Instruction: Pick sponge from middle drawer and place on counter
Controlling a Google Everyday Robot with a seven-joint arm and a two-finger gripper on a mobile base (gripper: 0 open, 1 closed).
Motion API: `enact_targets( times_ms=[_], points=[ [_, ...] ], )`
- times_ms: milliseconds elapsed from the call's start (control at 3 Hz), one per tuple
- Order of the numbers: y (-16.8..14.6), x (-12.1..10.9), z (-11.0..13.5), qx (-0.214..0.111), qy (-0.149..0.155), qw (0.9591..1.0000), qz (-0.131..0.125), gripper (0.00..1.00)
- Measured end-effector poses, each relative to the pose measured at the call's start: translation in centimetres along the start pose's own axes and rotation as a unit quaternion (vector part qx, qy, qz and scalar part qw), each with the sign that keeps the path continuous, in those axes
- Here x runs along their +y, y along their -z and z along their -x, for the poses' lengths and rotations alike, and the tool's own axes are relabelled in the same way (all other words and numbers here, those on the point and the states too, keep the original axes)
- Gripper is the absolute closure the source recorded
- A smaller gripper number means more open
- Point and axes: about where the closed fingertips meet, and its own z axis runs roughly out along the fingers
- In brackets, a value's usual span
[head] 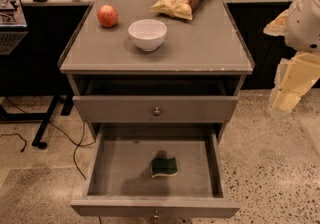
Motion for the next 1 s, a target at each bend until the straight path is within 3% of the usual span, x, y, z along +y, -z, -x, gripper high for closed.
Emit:
enact_targets(
  times_ms=[333,1000],
  points=[
    [0.0,0.0,0.1,-0.002,0.000,1.0000,-0.002,0.00],
    [-4.4,1.3,-0.2,-0.058,-0.030,0.9978,-0.013,0.00]
  ],
)
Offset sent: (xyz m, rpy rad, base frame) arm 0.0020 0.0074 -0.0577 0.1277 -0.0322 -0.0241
